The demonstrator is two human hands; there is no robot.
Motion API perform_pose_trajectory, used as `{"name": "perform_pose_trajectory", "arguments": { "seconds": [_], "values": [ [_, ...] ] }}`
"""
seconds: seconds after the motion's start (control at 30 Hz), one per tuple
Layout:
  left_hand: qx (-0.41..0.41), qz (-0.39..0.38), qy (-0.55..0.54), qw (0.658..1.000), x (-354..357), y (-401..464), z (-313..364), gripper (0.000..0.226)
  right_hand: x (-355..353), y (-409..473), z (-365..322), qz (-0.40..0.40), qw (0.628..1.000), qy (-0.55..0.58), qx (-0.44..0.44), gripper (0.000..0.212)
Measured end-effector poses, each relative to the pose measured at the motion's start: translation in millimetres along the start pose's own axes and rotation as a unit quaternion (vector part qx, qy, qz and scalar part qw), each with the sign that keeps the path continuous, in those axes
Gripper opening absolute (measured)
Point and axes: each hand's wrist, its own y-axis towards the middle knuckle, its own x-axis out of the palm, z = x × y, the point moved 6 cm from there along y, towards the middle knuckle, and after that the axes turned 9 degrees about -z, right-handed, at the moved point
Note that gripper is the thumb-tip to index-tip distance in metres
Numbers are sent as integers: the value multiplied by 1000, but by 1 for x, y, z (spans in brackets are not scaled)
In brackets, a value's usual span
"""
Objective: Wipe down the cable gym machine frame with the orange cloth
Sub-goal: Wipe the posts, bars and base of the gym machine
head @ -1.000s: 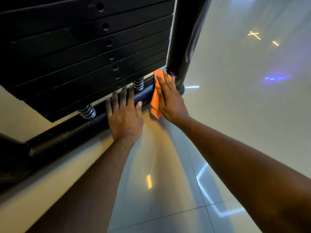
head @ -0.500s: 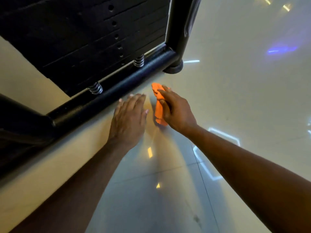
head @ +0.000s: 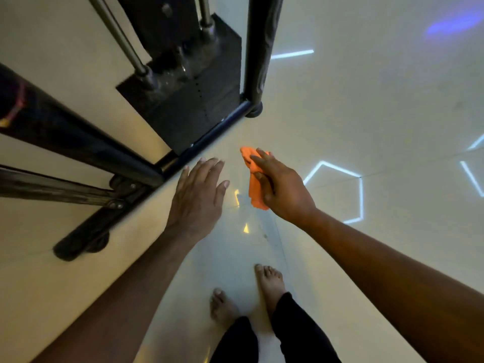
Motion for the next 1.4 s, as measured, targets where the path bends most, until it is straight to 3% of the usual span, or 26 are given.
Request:
{"name": "perform_pose_trajectory", "arguments": {
  "seconds": [0.4, 0.7, 1.03, 1.4],
  "values": [
    [61, 174, 86, 979, -520, -104, 140, 50, -384, -90, -374, 94, 977, -84, -169, 51],
    [108, 390, 185, 896, -862, -245, 221, 48, -611, -179, -677, 235, 905, -112, -336, 41],
    [122, 554, 234, 790, -1100, -343, 271, 47, -759, -243, -899, 352, 804, -100, -469, 35],
    [86, 625, 302, 715, -1245, -342, 295, 52, -853, -200, -1021, 419, 716, -120, -545, 43]
  ]
}}
